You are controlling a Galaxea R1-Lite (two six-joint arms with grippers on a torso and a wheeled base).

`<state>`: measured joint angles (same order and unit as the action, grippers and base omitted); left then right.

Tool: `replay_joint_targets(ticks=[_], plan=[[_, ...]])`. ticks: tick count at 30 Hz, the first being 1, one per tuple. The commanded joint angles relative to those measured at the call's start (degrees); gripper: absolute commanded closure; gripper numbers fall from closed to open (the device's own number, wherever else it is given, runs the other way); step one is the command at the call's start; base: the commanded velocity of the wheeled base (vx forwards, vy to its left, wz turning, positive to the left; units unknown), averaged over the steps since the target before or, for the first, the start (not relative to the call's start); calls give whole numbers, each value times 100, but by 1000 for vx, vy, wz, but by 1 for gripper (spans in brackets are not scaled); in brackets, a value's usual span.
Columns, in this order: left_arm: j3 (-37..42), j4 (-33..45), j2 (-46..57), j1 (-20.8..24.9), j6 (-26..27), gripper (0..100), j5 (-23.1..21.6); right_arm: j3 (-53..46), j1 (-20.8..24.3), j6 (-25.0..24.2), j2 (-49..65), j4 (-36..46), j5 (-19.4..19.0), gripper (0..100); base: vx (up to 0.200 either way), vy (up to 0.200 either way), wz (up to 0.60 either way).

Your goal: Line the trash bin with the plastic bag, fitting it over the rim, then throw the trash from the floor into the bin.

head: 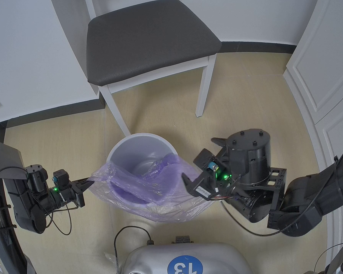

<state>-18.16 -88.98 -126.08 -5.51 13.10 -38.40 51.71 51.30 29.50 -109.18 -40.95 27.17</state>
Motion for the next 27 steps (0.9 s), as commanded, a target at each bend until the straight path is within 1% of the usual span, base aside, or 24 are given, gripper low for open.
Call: replay_joint_targets(ticks=[1,9,12,13,16,17,22,27], plan=[[-3,-93,-5,-3,-1,100,34,243,275,-41,-438,-142,-81,0,0,0,0],[-38,-93,-145,-11,-1,100,43,322,355,-67,-1176,-247,-125,0,0,0,0],[-56,-93,-137,-3,-1,100,113,436,363,-59,-1343,-414,-125,0,0,0,0],[-47,-93,-137,6,-1,100,201,550,381,-59,-1457,-493,-125,0,0,0,0],[-29,-93,-137,6,-1,100,210,673,416,-59,-1580,-546,-116,0,0,0,0],[-29,-93,-137,6,8,0,201,682,416,-59,-1607,-555,-116,0,0,0,0],[-12,-102,-119,-20,8,0,149,700,434,-59,-1756,-757,-107,0,0,0,0],[6,-102,-49,-152,52,0,61,753,434,-59,-1835,-862,-107,0,0,0,0]])
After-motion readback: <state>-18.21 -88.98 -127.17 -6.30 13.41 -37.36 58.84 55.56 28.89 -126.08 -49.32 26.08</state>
